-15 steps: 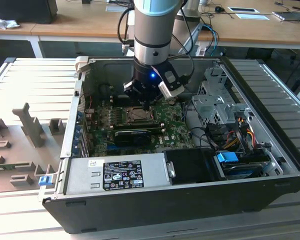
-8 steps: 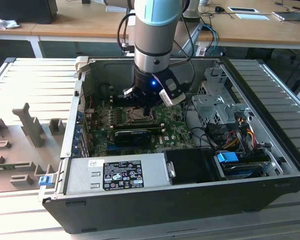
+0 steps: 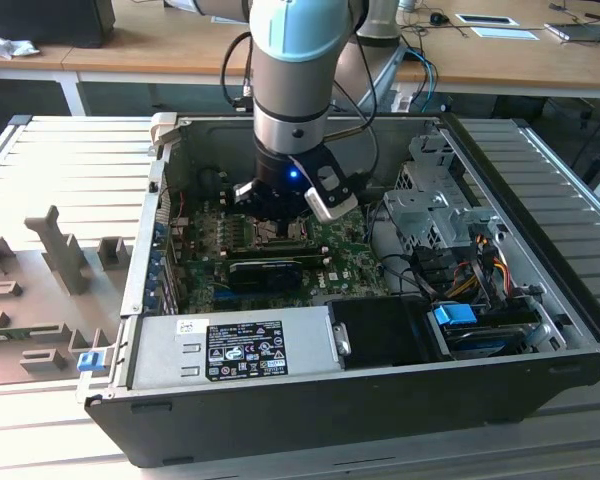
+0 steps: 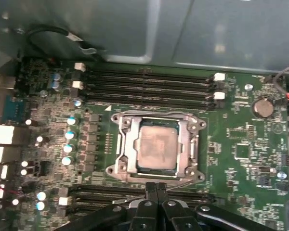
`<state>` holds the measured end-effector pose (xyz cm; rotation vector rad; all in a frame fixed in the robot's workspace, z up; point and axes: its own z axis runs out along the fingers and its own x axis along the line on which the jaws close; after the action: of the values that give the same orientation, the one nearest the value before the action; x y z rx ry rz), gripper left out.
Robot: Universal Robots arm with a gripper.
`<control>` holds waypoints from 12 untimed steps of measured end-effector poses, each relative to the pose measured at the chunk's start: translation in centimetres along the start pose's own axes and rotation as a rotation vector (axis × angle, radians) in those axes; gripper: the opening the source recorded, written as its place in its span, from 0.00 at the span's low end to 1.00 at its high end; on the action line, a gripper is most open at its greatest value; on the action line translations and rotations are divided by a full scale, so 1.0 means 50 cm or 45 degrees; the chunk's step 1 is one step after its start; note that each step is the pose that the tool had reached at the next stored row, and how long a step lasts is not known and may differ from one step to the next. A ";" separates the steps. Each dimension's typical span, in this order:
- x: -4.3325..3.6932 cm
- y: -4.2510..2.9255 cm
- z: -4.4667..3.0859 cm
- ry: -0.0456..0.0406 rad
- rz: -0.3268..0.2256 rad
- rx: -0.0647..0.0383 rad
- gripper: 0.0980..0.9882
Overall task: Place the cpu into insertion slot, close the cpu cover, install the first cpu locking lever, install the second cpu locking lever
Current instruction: 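Install the second cpu locking lever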
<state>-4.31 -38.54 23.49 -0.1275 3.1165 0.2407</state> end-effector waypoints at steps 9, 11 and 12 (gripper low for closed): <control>0.009 0.000 0.006 0.000 0.000 0.000 0.01; 0.009 -0.001 0.007 0.000 0.000 0.000 0.01; 0.009 -0.001 0.007 0.000 0.000 0.000 0.01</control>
<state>-4.74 -38.55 23.14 -0.1275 3.1166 0.2405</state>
